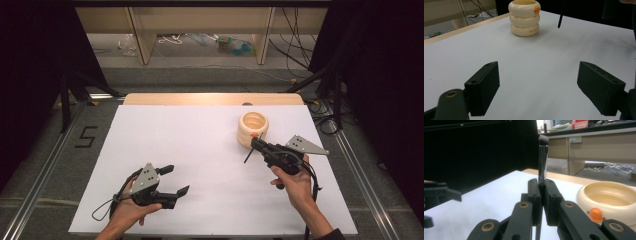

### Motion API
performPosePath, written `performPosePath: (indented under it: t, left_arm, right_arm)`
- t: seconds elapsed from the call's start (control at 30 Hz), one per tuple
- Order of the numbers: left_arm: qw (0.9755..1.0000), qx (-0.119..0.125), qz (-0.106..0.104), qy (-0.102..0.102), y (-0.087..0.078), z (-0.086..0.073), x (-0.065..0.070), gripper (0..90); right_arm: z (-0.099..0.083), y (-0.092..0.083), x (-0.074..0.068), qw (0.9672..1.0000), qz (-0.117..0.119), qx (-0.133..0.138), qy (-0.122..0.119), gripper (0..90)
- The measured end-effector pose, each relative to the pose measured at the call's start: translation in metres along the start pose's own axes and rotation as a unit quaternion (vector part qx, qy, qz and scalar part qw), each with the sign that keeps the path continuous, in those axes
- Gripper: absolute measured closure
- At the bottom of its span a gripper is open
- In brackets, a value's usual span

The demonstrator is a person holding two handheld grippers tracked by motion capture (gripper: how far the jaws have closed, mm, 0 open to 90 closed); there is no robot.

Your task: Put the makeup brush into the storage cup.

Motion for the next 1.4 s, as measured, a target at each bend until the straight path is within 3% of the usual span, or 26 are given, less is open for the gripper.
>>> performPosePath:
  t: [0.43, 0.57, 0.6, 0.7, 0.97, 1.4]
  left_arm:
    - [1.0, 0.0, 0.005, 0.001, -0.001, 0.0, 0.0, 18.2]
    - [1.0, 0.001, 0.001, 0.005, 0.0, 0.001, 0.0, 18.2]
    - [1.0, 0.001, 0.002, 0.002, 0.0, 0.001, 0.0, 18.2]
    - [1.0, 0.003, 0.004, 0.003, 0.0, 0.001, -0.001, 18.2]
    - [1.0, 0.005, 0.003, -0.001, 0.0, 0.002, 0.0, 18.2]
    - [1.0, 0.006, 0.004, 0.005, 0.0, 0.002, -0.001, 18.3]
  right_arm:
    - [0.028, 0.008, 0.017, 0.9992, -0.036, -0.004, -0.019, 85.1]
    - [0.04, 0.011, 0.021, 0.9986, -0.045, 0.016, -0.021, 85.1]
    - [0.042, 0.01, 0.022, 0.9986, -0.047, 0.007, -0.022, 85.1]
    - [0.049, 0.013, 0.025, 0.9984, -0.052, 0.016, -0.017, 85.1]
    - [0.06, 0.019, 0.029, 0.9975, -0.062, 0.014, -0.032, 85.1]
    - [0.071, 0.029, 0.044, 0.9964, -0.081, 0.019, -0.016, 85.1]
Point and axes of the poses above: each handheld gripper's, and its own axes: y roughly forward along the jaws, z roughly out of its top, x roughly to its right, the point moved 5 cm from there along y, roughly forward along the jaws, and after that the axes turned 8 degrees about y, right-handed, at the moved point
